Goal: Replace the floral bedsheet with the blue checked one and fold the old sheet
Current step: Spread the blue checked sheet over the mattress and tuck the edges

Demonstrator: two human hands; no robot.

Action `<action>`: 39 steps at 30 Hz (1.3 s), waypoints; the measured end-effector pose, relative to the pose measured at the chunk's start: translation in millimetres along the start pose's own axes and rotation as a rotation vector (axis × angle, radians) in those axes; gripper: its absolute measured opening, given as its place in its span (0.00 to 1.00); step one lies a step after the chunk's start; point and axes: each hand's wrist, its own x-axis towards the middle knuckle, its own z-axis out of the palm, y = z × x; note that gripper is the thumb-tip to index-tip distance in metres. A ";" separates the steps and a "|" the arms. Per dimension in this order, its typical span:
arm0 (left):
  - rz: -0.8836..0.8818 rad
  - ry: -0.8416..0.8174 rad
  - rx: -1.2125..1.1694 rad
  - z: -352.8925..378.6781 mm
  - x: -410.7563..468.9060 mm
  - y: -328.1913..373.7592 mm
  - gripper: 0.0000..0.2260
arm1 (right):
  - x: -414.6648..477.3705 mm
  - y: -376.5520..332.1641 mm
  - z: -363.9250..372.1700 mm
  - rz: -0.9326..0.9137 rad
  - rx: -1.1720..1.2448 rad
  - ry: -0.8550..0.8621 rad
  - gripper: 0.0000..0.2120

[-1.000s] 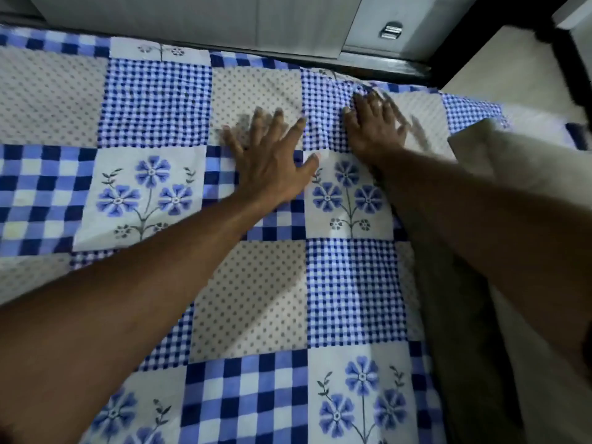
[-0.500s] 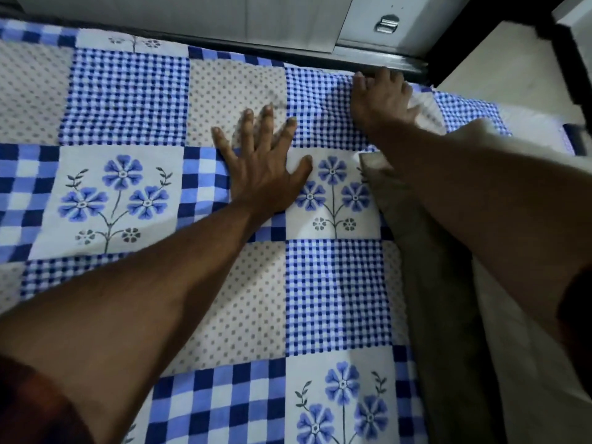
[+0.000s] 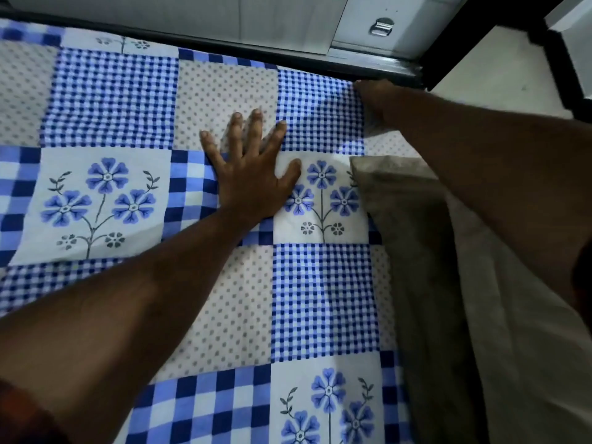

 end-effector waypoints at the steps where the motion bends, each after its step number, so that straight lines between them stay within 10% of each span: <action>1: -0.002 0.001 0.003 0.6 -0.3 0.5 0.30 | -2.0 -1.8 -6.9 0.047 -0.022 0.037 0.25; 20: 0.055 -0.150 -0.018 -56.5 -49.6 -17.8 0.32 | -95.4 4.7 27.9 0.067 0.218 0.249 0.35; 27: -0.030 -0.305 0.033 -84.6 -144.2 -63.4 0.34 | -285.6 -21.0 98.1 -0.346 0.120 0.254 0.30; 39: 0.200 -0.351 0.009 -99.9 -257.2 -19.3 0.33 | -335.4 58.9 115.3 -0.138 0.076 0.267 0.36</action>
